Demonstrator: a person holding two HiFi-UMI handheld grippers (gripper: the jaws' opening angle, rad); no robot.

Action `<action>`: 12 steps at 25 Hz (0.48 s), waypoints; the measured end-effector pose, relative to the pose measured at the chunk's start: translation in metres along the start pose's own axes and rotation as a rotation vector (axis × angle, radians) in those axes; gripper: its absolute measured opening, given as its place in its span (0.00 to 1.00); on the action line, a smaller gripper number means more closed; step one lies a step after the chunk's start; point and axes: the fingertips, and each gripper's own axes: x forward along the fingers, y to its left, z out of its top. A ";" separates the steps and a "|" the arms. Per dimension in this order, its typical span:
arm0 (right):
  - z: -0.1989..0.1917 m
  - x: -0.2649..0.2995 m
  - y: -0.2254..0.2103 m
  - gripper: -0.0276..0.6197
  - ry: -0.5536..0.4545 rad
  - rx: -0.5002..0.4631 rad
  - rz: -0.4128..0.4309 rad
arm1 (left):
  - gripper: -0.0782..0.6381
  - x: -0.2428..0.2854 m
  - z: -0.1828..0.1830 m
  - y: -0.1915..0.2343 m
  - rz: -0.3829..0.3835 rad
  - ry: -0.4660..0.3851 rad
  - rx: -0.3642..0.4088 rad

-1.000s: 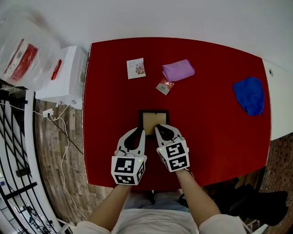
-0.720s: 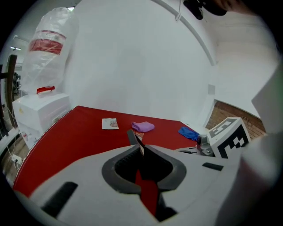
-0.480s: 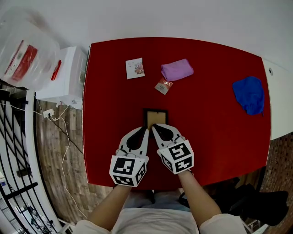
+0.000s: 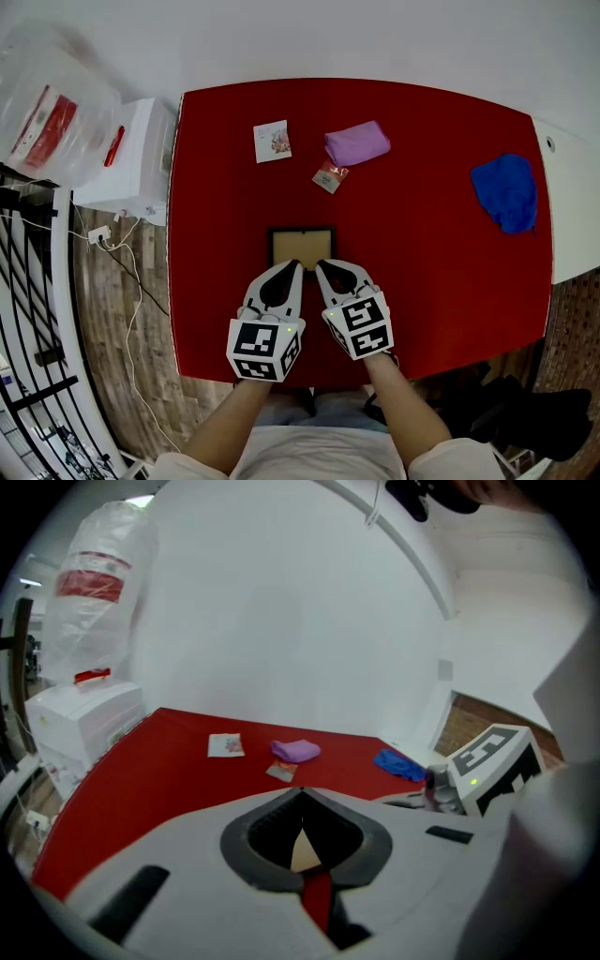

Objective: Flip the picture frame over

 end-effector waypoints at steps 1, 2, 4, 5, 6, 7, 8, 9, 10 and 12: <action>-0.009 -0.001 -0.014 0.05 0.029 -0.017 -0.048 | 0.12 -0.003 -0.010 0.017 0.051 0.029 0.010; -0.016 -0.003 -0.028 0.05 0.050 -0.019 -0.091 | 0.12 -0.006 -0.022 0.035 0.100 0.062 0.025; -0.028 -0.004 -0.047 0.05 0.074 0.022 -0.146 | 0.12 -0.007 -0.047 0.064 0.168 0.126 0.046; -0.031 -0.004 -0.051 0.05 0.079 0.042 -0.161 | 0.12 -0.004 -0.058 0.073 0.182 0.154 0.049; -0.033 -0.002 -0.052 0.05 0.080 0.055 -0.171 | 0.12 0.002 -0.067 0.079 0.184 0.178 0.048; -0.034 0.000 -0.051 0.07 0.080 0.060 -0.176 | 0.16 0.008 -0.074 0.081 0.179 0.196 0.042; -0.035 0.003 -0.048 0.11 0.083 0.063 -0.177 | 0.18 0.015 -0.079 0.082 0.169 0.211 0.030; -0.038 0.007 -0.045 0.17 0.091 0.065 -0.176 | 0.21 0.021 -0.084 0.083 0.159 0.225 0.016; -0.040 0.012 -0.042 0.18 0.103 0.067 -0.176 | 0.24 0.026 -0.088 0.083 0.156 0.240 0.004; -0.047 0.018 -0.041 0.19 0.125 0.076 -0.180 | 0.25 0.031 -0.098 0.085 0.160 0.268 -0.012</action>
